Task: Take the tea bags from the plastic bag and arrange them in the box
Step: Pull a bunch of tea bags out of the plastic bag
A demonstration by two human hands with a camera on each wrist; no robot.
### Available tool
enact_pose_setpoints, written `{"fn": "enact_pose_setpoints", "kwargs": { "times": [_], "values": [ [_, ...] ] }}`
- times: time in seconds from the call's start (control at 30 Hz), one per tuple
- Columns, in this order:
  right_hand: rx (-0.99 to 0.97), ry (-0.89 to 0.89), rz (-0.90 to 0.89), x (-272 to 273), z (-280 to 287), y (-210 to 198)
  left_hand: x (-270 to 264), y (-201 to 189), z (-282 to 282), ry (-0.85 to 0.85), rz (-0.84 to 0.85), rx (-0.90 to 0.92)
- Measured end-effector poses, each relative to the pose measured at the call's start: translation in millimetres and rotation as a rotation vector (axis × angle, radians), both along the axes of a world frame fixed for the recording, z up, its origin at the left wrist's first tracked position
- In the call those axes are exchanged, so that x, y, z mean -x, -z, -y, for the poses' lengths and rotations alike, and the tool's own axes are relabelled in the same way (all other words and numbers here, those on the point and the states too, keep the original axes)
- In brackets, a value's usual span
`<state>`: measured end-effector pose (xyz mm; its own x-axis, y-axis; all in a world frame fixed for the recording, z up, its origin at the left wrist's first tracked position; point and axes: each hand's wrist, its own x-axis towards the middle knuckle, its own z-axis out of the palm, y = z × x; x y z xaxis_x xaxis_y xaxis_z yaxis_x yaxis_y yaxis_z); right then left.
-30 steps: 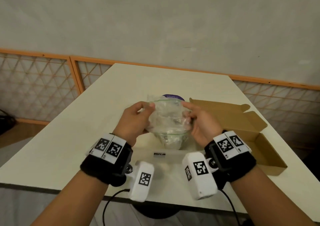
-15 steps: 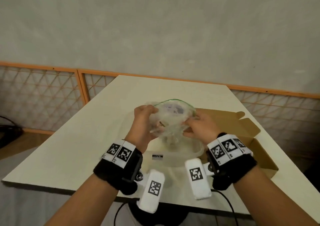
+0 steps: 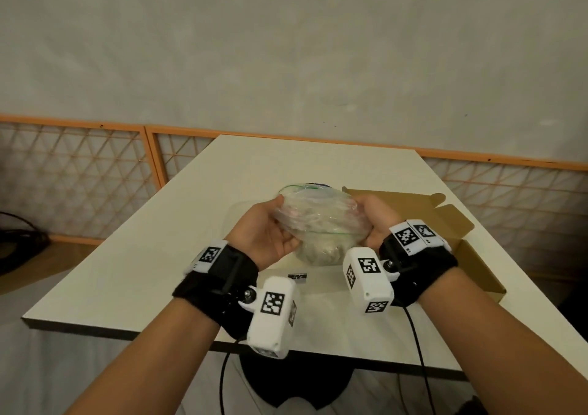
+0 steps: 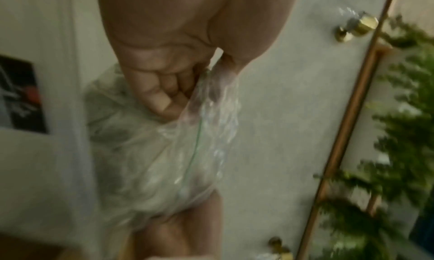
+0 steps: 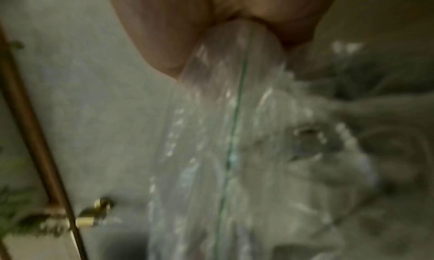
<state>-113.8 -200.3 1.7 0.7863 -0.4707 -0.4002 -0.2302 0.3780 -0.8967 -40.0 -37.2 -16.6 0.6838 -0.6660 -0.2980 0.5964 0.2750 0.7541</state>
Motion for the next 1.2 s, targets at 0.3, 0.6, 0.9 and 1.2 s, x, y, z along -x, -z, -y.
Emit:
{"fn": "enact_pose_setpoints", "kwargs": {
  "times": [0.3,0.6,0.9,1.2],
  "values": [
    [0.663,-0.268,-0.254,2.8,3.7,-1.7,-17.7,10.7,-1.4,-0.087,0.026,0.130],
    [0.421,-0.312,-0.068,-9.2,5.8,-22.0,-34.3,16.8,-17.7,-0.170,0.178,-0.076],
    [0.031,-0.154,0.043,-23.8,2.5,-23.2,-33.0,19.6,-19.7,-0.080,0.254,-0.208],
    [-0.034,-0.116,-0.104,-12.8,-10.3,4.5,-24.1,0.0,-13.0,-0.041,-0.074,-0.010]
  ]
}}
